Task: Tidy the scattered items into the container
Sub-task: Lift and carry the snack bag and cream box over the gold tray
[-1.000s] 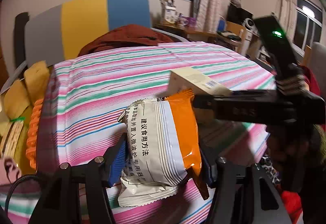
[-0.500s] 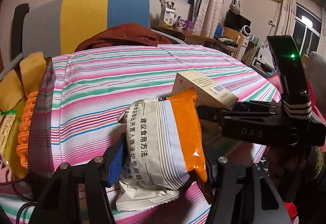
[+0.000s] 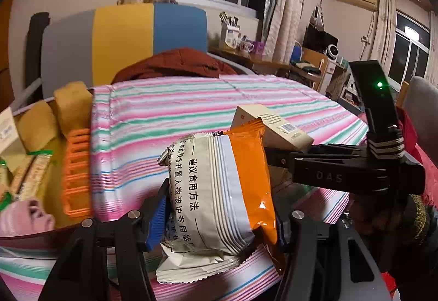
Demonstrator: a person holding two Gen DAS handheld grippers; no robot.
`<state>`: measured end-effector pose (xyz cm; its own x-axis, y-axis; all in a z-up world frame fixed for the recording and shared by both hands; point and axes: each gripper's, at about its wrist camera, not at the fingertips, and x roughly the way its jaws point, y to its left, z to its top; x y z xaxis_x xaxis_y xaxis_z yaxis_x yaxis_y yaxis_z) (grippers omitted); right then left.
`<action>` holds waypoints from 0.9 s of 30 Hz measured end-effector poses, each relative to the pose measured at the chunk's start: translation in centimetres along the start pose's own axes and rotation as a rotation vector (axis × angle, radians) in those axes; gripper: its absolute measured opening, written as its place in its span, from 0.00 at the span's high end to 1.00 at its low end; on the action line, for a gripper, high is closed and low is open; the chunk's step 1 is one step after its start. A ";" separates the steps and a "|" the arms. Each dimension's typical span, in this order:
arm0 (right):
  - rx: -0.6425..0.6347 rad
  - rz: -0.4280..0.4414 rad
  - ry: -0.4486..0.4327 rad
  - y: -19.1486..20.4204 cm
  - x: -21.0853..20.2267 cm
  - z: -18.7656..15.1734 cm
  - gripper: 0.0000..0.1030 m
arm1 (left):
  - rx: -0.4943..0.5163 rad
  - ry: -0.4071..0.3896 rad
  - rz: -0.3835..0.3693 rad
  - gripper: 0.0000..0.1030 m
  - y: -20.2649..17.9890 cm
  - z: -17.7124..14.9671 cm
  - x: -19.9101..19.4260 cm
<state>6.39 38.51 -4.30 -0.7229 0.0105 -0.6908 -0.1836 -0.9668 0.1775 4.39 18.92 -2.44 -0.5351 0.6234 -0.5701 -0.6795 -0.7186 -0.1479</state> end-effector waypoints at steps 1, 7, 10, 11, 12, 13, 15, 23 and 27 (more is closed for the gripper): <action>-0.001 0.010 -0.004 0.3 -0.1 0.1 0.50 | 0.000 -0.010 0.005 0.40 0.1 0.1 -0.4; -0.048 0.059 -0.017 3.3 0.0 1.1 0.50 | -0.029 -0.073 0.047 0.40 1.7 0.6 -3.4; -0.074 0.089 -0.018 5.2 0.2 1.5 0.50 | -0.050 -0.098 0.079 0.40 3.1 0.7 -4.7; -0.084 0.100 -0.019 5.9 0.3 1.6 0.50 | -0.056 -0.106 0.091 0.40 3.6 0.7 -5.1; -0.093 0.110 -0.021 6.6 0.3 1.7 0.50 | -0.066 -0.113 0.106 0.40 4.2 0.6 -5.5; -0.102 0.118 -0.023 7.2 0.4 1.8 0.50 | -0.081 -0.119 0.122 0.40 4.8 0.6 -5.9; -0.121 0.134 -0.027 8.6 0.4 2.1 0.50 | -0.108 -0.130 0.151 0.40 6.2 0.6 -6.5; -0.172 0.187 -0.039 13.3 1.0 3.2 0.50 | -0.197 -0.157 0.289 0.40 12.4 0.8 -8.1; -0.178 0.223 -0.039 15.3 1.6 4.3 0.50 | -0.232 -0.133 0.356 0.40 15.6 0.9 -7.7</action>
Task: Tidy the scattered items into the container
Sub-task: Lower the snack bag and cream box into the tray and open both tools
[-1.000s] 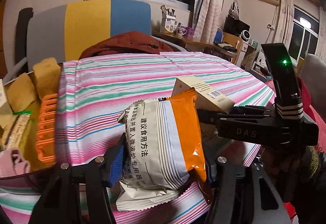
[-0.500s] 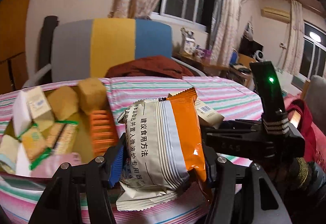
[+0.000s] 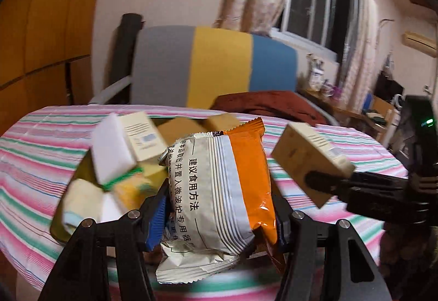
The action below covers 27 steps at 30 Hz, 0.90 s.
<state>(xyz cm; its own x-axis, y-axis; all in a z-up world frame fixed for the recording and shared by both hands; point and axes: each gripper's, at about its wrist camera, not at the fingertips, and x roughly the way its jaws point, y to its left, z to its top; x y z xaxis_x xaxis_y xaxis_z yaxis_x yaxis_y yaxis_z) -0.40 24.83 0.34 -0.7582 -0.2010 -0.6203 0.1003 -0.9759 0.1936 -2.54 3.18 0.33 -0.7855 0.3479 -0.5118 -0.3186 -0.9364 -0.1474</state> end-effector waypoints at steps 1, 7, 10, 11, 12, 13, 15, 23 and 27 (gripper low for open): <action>0.001 0.011 0.002 0.5 0.4 0.4 0.50 | -0.014 0.009 0.013 0.40 0.7 0.1 0.5; -0.003 0.022 0.013 3.1 3.2 2.4 0.50 | -0.015 0.012 0.086 0.40 2.2 0.9 2.2; -0.016 0.009 0.027 4.3 4.7 2.8 0.50 | -0.018 0.030 0.112 0.40 2.5 1.2 3.3; -0.020 0.005 0.033 4.6 5.2 2.9 0.50 | -0.021 0.034 0.116 0.40 2.6 1.2 3.5; -0.023 0.001 0.038 4.9 5.7 2.9 0.50 | -0.022 0.038 0.119 0.40 2.8 1.3 3.8; -0.026 -0.006 0.043 5.1 6.1 2.9 0.50 | -0.023 0.044 0.122 0.40 2.9 1.3 4.1; -0.025 -0.019 0.052 5.3 6.9 2.8 0.50 | -0.029 0.058 0.125 0.40 3.1 1.3 4.6; 0.004 -0.020 0.081 5.3 8.5 2.7 0.49 | -0.049 0.077 0.108 0.40 3.7 1.2 5.6; 0.018 -0.009 0.084 5.0 8.6 2.4 0.49 | -0.057 0.076 0.103 0.39 3.8 1.3 5.7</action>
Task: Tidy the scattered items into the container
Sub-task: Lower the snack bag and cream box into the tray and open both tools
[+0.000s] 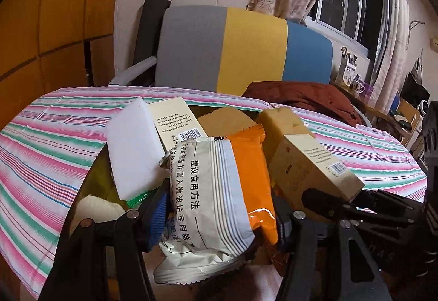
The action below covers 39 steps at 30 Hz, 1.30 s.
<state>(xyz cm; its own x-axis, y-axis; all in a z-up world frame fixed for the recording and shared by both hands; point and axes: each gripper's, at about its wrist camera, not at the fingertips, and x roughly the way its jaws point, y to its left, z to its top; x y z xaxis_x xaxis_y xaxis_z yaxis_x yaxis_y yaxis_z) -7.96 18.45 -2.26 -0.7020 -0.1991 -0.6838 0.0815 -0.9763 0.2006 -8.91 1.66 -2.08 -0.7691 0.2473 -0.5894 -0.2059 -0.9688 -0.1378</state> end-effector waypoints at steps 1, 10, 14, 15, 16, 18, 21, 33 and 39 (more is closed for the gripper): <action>0.000 0.001 0.000 0.1 -0.1 0.0 0.49 | -0.001 -0.001 -0.001 0.39 0.0 0.0 0.0; 0.025 0.044 -0.007 -0.5 -0.3 -0.2 0.48 | -0.051 0.010 -0.053 0.38 0.6 0.4 -0.1; 0.053 0.084 -0.020 -0.9 -0.9 -0.3 0.42 | -0.069 -0.002 -0.060 0.37 0.8 0.5 -0.3; 0.059 0.093 -0.024 -1.0 -1.1 -0.3 0.41 | -0.066 -0.001 -0.061 0.37 0.6 0.5 -0.3; 0.063 0.099 -0.026 -1.0 -1.2 -0.3 0.41 | -0.055 0.001 -0.059 0.37 0.4 0.6 -0.2; 0.067 0.104 -0.031 -1.1 -1.4 -0.3 0.41 | -0.028 0.007 -0.041 0.36 -0.2 0.7 0.1; 0.083 0.120 -0.034 -1.3 -1.7 -0.5 0.41 | -0.030 0.013 -0.047 0.36 -0.5 0.8 0.4; 0.063 0.151 -0.060 -1.8 -3.5 -1.5 0.41 | 0.002 -0.032 -0.060 0.33 -1.5 -0.3 -1.1; 0.050 0.157 -0.066 -1.6 -3.6 -1.8 0.45 | 0.022 -0.041 -0.049 0.37 -1.9 -1.0 -1.1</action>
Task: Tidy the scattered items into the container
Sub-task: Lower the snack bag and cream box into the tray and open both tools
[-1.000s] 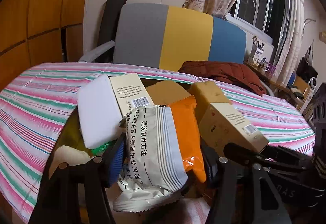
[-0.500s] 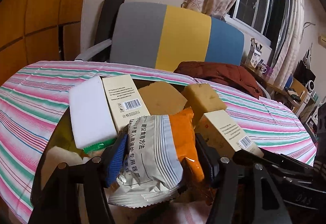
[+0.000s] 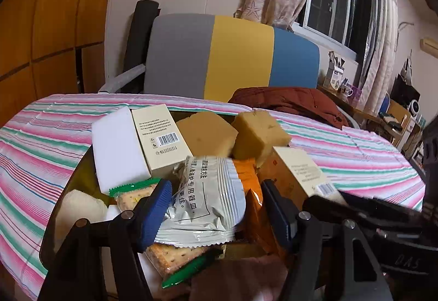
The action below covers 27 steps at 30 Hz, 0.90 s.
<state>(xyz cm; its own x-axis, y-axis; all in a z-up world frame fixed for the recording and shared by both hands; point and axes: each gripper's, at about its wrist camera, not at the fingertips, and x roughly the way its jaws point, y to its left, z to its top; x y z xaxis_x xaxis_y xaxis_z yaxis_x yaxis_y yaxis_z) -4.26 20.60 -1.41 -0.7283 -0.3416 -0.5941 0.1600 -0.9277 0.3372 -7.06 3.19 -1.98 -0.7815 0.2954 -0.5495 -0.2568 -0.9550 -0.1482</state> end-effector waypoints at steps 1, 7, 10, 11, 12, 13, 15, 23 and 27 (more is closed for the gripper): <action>-0.007 -0.002 -0.003 0.1 0.0 0.0 0.45 | -0.006 0.004 -0.004 0.37 0.1 -0.1 0.1; -0.033 -0.022 -0.016 0.6 0.2 0.2 0.46 | -0.021 0.008 -0.004 0.39 0.3 0.2 0.8; -0.034 -0.031 -0.016 0.5 0.7 0.8 0.46 | -0.021 0.012 0.003 0.39 0.5 0.3 1.1; -0.033 -0.032 -0.017 0.4 0.9 0.9 0.46 | -0.018 0.012 0.006 0.39 0.5 0.3 1.2; -0.032 -0.031 -0.018 0.4 1.0 1.0 0.46 | -0.017 0.013 0.009 0.39 0.5 0.3 1.2; -0.034 -0.033 -0.017 0.4 1.1 1.0 0.46 | -0.018 0.015 0.011 0.39 0.5 0.3 1.2; -0.041 -0.040 -0.009 0.3 1.5 1.0 0.48 | -0.018 0.018 0.017 0.39 0.4 0.2 1.0; -0.035 -0.035 -0.014 0.3 1.4 0.8 0.48 | -0.024 0.019 0.064 0.39 0.2 0.1 0.0; -0.035 -0.038 -0.014 0.4 1.4 0.8 0.47 | -0.027 0.016 0.083 0.39 0.4 0.2 -0.5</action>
<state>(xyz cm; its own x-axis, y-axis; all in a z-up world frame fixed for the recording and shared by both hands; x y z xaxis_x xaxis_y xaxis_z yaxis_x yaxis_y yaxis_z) -5.76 19.85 -1.53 -0.7433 -0.3039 -0.5960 0.1548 -0.9448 0.2888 -6.89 2.72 -1.60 -0.7903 0.2155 -0.5736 -0.1762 -0.9765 -0.1241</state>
